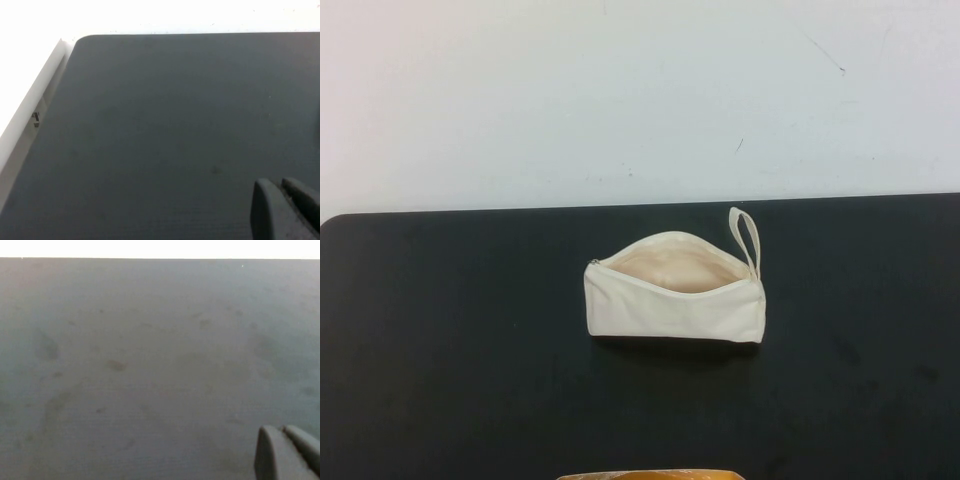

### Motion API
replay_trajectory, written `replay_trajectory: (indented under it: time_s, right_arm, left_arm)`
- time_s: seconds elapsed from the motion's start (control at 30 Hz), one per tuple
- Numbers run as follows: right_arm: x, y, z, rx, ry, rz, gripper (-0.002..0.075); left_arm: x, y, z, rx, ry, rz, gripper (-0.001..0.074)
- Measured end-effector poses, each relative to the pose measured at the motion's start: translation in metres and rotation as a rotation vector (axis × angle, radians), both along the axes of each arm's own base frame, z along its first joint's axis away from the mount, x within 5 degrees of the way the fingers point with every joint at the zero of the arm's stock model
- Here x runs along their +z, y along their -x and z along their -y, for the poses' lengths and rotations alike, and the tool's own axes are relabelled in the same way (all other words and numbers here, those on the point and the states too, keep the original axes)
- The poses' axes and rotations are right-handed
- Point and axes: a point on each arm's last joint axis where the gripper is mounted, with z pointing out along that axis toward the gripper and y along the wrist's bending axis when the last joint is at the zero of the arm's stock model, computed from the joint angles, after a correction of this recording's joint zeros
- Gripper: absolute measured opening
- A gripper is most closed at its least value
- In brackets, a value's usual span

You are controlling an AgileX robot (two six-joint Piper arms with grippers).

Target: Put eraser into pencil case

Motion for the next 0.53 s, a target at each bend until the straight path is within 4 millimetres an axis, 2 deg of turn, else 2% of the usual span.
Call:
replay_trajectory:
  time_s: [0.53]
  right_arm:
    - [0.0000,0.0000,0.0000,0.000,0.000,0.000,-0.0001]
  left_arm:
    - [0.0000,0.0000,0.0000,-0.004,-0.018,0.000,-0.0001]
